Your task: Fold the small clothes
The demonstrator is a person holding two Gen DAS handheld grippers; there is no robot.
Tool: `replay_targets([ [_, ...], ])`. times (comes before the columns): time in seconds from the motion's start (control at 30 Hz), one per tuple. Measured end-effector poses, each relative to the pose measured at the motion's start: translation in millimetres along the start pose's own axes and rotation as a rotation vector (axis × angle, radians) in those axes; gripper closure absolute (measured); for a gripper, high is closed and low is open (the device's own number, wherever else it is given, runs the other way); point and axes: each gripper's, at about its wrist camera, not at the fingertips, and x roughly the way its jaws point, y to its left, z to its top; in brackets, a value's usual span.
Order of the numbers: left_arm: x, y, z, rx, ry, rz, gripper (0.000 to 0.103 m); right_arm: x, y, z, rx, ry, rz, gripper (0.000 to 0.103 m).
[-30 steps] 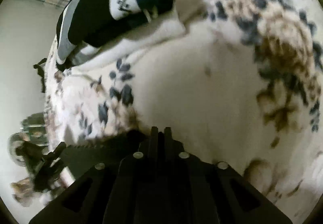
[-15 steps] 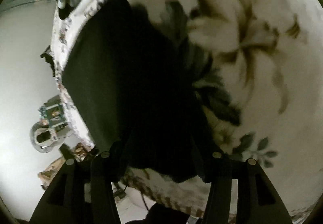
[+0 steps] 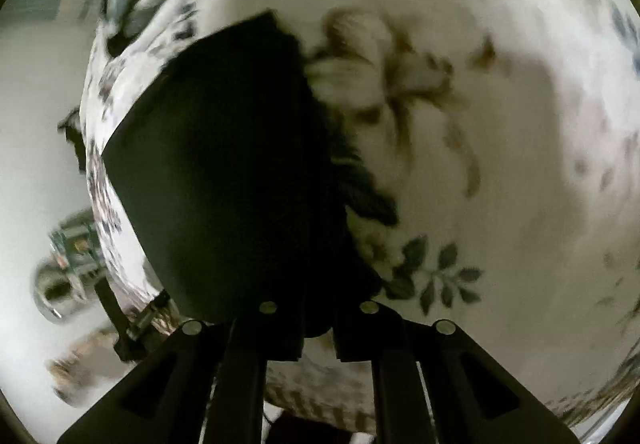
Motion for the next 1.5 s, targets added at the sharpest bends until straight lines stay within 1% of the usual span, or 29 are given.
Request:
replay_targets([
  [0.1,-26,-3,22,-0.038,-0.077,-0.099,0.000,5,-19,11,0.025,0.038,-0.043,0.076],
  [0.17,-38,-15,48,-0.038,-0.129,-0.186,0.000,-4,-23,21,0.042,-0.021,-0.033,0.071],
  [0.2,-39,-20,58,-0.031,-0.143,-0.215,0.000,-10,-23,28,0.041,-0.054,-0.010,0.058],
  [0.23,-39,-31,74,-0.019,-0.156,-0.247,0.000,-13,-21,35,0.024,-0.078,0.008,0.050],
  [0.3,-30,-54,99,0.026,-0.167,-0.308,0.000,-12,-13,51,-0.025,-0.095,0.034,0.049],
  [0.37,-13,-79,129,0.073,-0.166,-0.325,0.003,0,-2,73,-0.071,-0.084,0.067,0.049],
  [0.4,-1,-93,134,0.085,-0.153,-0.351,0.016,9,3,86,-0.088,-0.077,0.090,0.049],
  [0.47,14,-103,149,0.071,-0.117,-0.398,0.061,25,9,106,-0.092,-0.054,0.118,0.049],
  [0.5,16,-103,156,0.062,-0.119,-0.406,0.067,34,11,117,-0.095,-0.049,0.133,0.049],
  [0.53,17,-103,159,0.052,-0.132,-0.419,0.084,42,13,126,-0.091,-0.038,0.154,0.049],
  [0.6,11,-93,160,-0.004,-0.142,-0.453,0.092,51,18,138,-0.070,-0.025,0.198,0.049],
  [0.67,7,-77,162,-0.072,-0.164,-0.493,0.096,57,18,149,-0.039,-0.025,0.290,0.049],
  [0.7,7,-71,161,-0.086,-0.164,-0.504,0.096,55,20,152,-0.031,-0.050,0.317,0.064],
  [0.73,6,-69,160,-0.088,-0.162,-0.504,0.096,51,20,152,-0.032,-0.068,0.325,0.095],
  [0.83,5,-75,161,-0.041,-0.164,-0.474,0.096,39,32,155,-0.037,-0.132,0.312,0.095],
  [0.9,8,-79,165,-0.036,-0.162,-0.467,0.096,34,45,159,-0.062,-0.178,0.257,0.095],
  [1.0,15,-80,170,-0.048,-0.144,-0.474,0.096,46,57,171,-0.090,-0.175,0.182,0.095],
  [1.07,14,-80,170,-0.045,-0.121,-0.455,0.091,58,65,180,-0.116,-0.140,0.137,0.095],
  [1.1,11,-76,169,-0.049,-0.110,-0.456,0.090,62,66,184,-0.117,-0.105,0.136,0.090],
  [1.13,8,-74,167,-0.056,-0.097,-0.455,0.086,61,63,187,-0.099,-0.079,0.145,0.078],
  [1.17,3,-69,164,-0.065,-0.090,-0.455,0.083,57,59,186,-0.082,-0.061,0.149,0.070],
  [1.2,-2,-65,159,-0.069,-0.096,-0.454,0.076,50,53,183,-0.070,-0.044,0.156,0.057],
  [1.23,-8,-60,153,-0.072,-0.109,-0.443,0.065,44,49,180,-0.066,-0.042,0.162,0.050],
  [1.27,-15,-53,145,-0.074,-0.120,-0.408,0.055,35,41,173,-0.064,-0.040,0.174,0.049],
  [1.3,-18,-49,137,-0.075,-0.120,-0.375,0.034,30,32,163,-0.059,-0.016,0.175,0.047],
  [1.33,-21,-45,129,-0.071,-0.125,-0.351,0.029,27,21,151,-0.046,0.014,0.169,0.047],
  [1.4,-27,-36,108,-0.061,-0.135,-0.293,0.027,29,6,125,-0.021,0.078,0.162,0.047],
  [1.43,-26,-32,95,-0.056,-0.122,-0.250,0.021,31,1,116,-0.012,0.104,0.156,0.047],
  [1.5,-19,-25,71,-0.068,-0.081,-0.185,0.015,41,-13,88,0.027,0.169,0.141,0.047],
])
